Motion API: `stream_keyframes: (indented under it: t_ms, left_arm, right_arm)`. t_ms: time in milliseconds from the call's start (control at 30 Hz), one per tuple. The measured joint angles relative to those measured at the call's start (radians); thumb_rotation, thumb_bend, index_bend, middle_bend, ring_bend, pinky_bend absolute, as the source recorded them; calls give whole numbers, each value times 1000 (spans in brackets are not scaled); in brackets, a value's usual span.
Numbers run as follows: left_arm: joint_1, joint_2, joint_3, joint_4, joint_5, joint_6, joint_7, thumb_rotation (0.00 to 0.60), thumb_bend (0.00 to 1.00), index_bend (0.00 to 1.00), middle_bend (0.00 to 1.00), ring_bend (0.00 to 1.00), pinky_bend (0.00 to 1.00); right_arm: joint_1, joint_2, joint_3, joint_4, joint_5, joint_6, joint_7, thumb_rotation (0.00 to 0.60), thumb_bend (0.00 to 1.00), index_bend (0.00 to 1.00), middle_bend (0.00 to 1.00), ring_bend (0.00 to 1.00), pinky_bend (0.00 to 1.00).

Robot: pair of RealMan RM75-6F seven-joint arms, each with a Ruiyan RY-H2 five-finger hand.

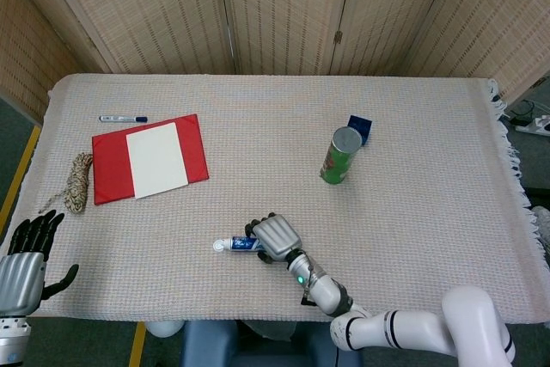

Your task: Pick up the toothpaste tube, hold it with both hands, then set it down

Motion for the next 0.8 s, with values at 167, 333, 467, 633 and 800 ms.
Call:
stream_keyframes:
  t_ms: [167, 333, 467, 633, 800]
  left_arm:
    - [-2, -1, -2, 2, 1, -1, 0, 600, 345, 15, 74, 79, 0]
    - [-9, 2, -6, 0, 9, -3, 5, 600, 345, 16, 74, 79, 0]
    - [-22, 4, -11, -5, 24, -7, 2, 600, 345, 20, 75, 83, 0]
    - [-53, 1, -21, -8, 51, -24, 1, 600, 345, 25, 75, 91, 0]
    - [-106, -5, -31, -17, 94, -62, -4, 600, 338, 25, 79, 97, 0]
  right_arm:
    - [8, -16, -3, 24, -3, 13, 1, 600, 560, 498, 478, 538, 458]
    - [6, -19, -3, 31, -29, 27, 42, 600, 752, 574, 540, 617, 548]
    - [-6, 1, -2, 14, -75, 40, 115, 600, 830, 592, 554, 638, 578]
    - [-35, 49, -3, -18, -170, 62, 293, 600, 862, 609, 566, 651, 589]
    - [-72, 107, -9, -54, -277, 97, 539, 600, 876, 615, 570, 651, 591]
